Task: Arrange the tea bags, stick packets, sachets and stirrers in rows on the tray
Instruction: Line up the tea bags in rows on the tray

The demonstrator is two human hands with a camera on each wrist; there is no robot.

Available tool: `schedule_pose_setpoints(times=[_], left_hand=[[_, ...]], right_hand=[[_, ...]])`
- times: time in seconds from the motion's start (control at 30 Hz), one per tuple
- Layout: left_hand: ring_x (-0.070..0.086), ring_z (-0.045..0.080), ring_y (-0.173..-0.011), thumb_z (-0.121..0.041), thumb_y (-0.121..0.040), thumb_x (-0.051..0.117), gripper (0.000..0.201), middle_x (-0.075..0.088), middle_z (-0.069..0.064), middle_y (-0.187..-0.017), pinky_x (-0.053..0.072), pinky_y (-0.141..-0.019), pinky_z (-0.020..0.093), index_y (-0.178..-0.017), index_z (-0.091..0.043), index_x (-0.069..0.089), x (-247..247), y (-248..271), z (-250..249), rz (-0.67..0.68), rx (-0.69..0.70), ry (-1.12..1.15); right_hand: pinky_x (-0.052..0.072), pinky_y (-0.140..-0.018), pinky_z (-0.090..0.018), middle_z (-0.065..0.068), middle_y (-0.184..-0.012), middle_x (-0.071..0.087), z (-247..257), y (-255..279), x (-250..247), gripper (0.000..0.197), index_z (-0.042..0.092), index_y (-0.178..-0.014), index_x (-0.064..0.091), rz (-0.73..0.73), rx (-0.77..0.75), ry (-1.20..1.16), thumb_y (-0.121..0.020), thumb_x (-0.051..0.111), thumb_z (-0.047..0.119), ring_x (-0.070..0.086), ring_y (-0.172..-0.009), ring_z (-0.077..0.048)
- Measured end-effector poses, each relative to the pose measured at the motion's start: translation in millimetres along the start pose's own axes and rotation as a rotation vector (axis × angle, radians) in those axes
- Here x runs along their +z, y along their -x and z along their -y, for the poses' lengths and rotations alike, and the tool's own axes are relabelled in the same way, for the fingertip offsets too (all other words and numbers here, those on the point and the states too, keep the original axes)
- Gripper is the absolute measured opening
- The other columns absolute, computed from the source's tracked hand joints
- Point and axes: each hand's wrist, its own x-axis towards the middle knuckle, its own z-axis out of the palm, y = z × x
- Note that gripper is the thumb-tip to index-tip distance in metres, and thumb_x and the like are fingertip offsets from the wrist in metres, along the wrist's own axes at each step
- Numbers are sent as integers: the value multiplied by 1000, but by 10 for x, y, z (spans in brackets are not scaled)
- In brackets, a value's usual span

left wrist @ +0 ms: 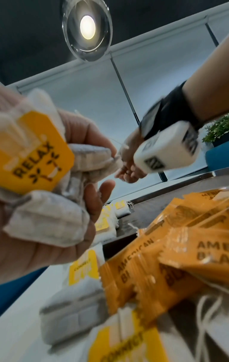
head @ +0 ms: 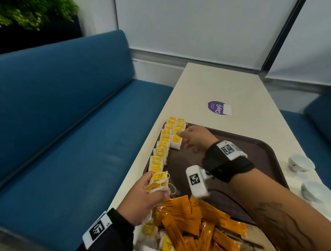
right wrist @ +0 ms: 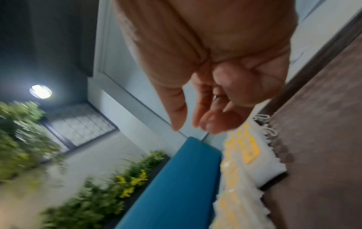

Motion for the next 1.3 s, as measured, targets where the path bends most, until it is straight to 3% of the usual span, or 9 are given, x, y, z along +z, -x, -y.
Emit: schedule_pose_setpoints(times=[0.13, 0.23, 0.3, 0.57, 0.73, 0.9, 1.03, 1.23, 1.3], left_hand=[[65, 7, -73, -1, -78, 70, 24, 67, 1, -84, 50, -62, 16, -95, -15, 59, 79, -11, -34, -15, 55, -63], [67, 29, -84, -26, -57, 76, 43, 69, 15, -92, 56, -75, 38, -96, -18, 59, 175, 11, -50, -28, 68, -107], [65, 36, -89, -33, -52, 72, 47, 68, 17, -93, 53, -78, 50, -96, -21, 60, 229, 24, -42, -28, 77, -153], [62, 19, -80, -4, -77, 67, 25, 66, 10, -90, 53, -72, 31, -96, -18, 59, 256, 88, 3, -48, 72, -326], [64, 23, -87, -2, -78, 67, 26, 68, 10, -94, 52, -77, 34, -98, -17, 60, 242, 80, 45, -20, 55, -270], [62, 20, -79, -15, -65, 72, 33, 66, 9, -85, 51, -69, 28, -96, -13, 63, 213, 64, 60, 23, 9, -96], [63, 23, -81, -31, -51, 74, 48, 67, 10, -86, 51, -75, 33, -93, -9, 63, 149, -1, 113, 5, -13, -83], [62, 23, -85, -23, -69, 76, 31, 64, 9, -89, 49, -67, 27, -95, -16, 61, 34, -61, 141, -73, -42, -59], [61, 20, -82, -26, -64, 75, 33, 63, 7, -85, 48, -65, 26, -92, -17, 61, 10, -77, 149, -91, -40, -48]], right_hand=[[30, -46, -18, 6, -63, 57, 18, 707, -44, 34, 19, -76, 63, 252, -32, 108, -79, 65, 53, 48, -51, -5], [30, -46, -18, 4, -64, 58, -57, 1023, 20, 34, 17, -77, 63, 286, -55, 149, -77, 69, 51, 49, -51, -4], [30, -42, -16, 2, -59, 56, -118, 1152, 77, 30, 16, -76, 61, 257, -67, 101, -76, 72, 44, 45, -46, -4], [46, -53, -12, 0, -78, 65, -259, 1373, 251, 16, 12, -83, 63, 57, -160, 16, -77, 76, 18, 57, -62, -4], [48, -58, -14, -1, -77, 64, -277, 1389, 291, 11, 14, -76, 62, 80, -144, -40, -81, 72, 13, 58, -66, -7], [44, -49, -10, 1, -70, 61, -203, 1358, 242, 15, 14, -74, 58, 81, -176, -236, -85, 66, 9, 55, -54, 0], [35, -40, -7, 2, -65, 54, -105, 1171, 122, 19, 13, -75, 52, 8, -215, -293, -88, 60, 1, 49, -42, 4], [42, -49, -16, -5, -73, 58, -81, 342, -37, 10, 9, -93, 53, -115, -215, 76, -88, 57, 1, 52, -54, -9], [37, -38, -13, -5, -65, 56, -109, 79, -26, 12, 8, -97, 53, -96, -135, 187, -88, 56, 1, 50, -51, -12]])
